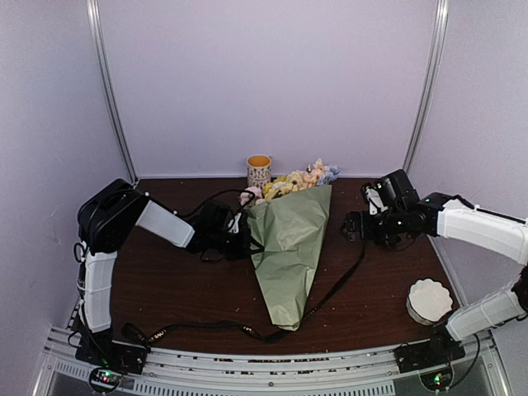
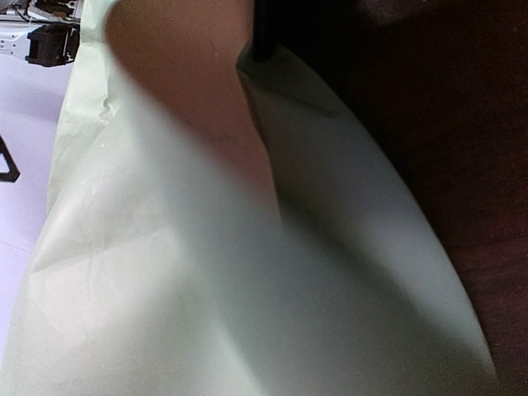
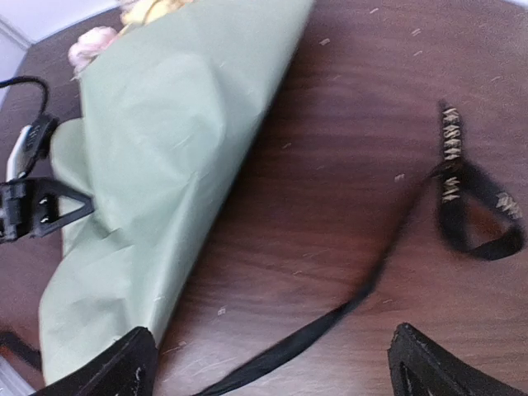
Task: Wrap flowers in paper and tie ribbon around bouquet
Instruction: Place the ribbon at the center of the board, then pass from the left arm to the right
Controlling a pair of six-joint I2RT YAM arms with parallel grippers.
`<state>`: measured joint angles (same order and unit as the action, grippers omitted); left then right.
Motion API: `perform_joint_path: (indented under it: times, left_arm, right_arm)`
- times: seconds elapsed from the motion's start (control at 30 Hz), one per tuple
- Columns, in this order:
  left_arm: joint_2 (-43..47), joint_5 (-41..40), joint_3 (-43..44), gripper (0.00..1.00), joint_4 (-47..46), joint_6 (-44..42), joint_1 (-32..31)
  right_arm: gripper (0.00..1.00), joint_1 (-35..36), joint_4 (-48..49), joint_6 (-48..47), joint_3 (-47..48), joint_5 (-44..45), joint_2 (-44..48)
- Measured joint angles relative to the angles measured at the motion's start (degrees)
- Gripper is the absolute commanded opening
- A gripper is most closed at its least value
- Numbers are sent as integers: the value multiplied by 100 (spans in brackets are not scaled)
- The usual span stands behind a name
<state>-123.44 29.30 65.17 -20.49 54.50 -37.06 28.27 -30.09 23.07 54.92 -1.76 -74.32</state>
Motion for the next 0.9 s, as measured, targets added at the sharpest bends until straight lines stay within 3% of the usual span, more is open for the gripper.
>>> perform_joint_path:
  times: [0.23, 0.57, 0.7, 0.83, 0.9]
  left_arm:
    - [-4, 15, -2, 0, -11, 2, 7]
    - [-72, 122, -2, 0, -157, 11, 33]
    - [-90, 146, -2, 0, -197, 55, 37]
    - [-101, 162, 7, 0, -201, 101, 48]
    - [-107, 166, 11, 0, -212, 140, 52]
  right_arm:
    - [100, 330, 1845, 1314, -1115, -1770, -813]
    - [85, 643, 3722, 2498, -1093, -2857, -2017]
    - [65, 734, 4035, 2791, -863, -3036, -2549]
    - [28, 750, 4260, 3062, -824, -3130, -2765]
    - [15, 750, 4310, 3145, -824, -3141, -2776]
